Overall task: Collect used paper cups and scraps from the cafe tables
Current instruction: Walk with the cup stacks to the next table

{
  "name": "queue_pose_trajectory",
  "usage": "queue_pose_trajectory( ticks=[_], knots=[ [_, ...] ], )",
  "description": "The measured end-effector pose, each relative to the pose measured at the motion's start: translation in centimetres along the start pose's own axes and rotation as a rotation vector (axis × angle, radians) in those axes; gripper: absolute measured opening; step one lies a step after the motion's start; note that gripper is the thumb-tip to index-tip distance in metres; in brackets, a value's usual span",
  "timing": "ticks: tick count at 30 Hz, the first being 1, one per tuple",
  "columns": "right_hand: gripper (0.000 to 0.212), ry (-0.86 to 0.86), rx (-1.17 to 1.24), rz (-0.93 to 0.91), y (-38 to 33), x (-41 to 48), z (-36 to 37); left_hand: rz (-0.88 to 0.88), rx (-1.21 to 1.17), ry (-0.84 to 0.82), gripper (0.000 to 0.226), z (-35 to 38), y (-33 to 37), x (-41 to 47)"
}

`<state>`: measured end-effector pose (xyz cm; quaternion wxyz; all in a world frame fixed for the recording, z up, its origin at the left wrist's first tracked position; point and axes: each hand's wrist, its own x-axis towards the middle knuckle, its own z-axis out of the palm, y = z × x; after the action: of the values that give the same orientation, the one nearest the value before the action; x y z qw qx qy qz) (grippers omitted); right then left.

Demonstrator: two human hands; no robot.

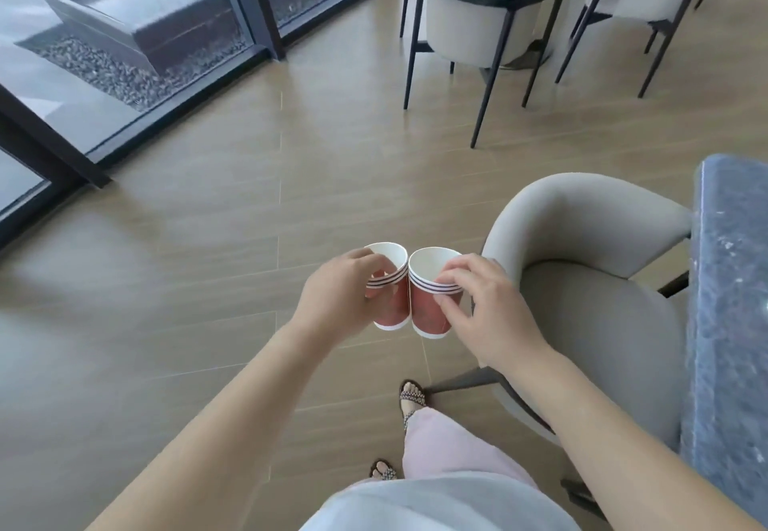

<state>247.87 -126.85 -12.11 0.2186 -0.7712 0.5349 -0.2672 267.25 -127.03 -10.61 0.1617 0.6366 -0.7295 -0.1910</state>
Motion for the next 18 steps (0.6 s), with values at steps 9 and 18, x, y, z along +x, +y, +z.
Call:
queue_pose_trajectory(
  ticks=[9,18],
  knots=[
    [0.01,-0.003,0.071,0.018,5.1,12.2,0.5,-0.044,0.058,-0.035,0.014,-0.9,-2.0,12.6],
    [0.009,0.001,0.12,0.076,6.5,21.0,1.9,-0.099,-0.029,0.015,0.02,-2.2,-5.7,20.8]
  ],
)
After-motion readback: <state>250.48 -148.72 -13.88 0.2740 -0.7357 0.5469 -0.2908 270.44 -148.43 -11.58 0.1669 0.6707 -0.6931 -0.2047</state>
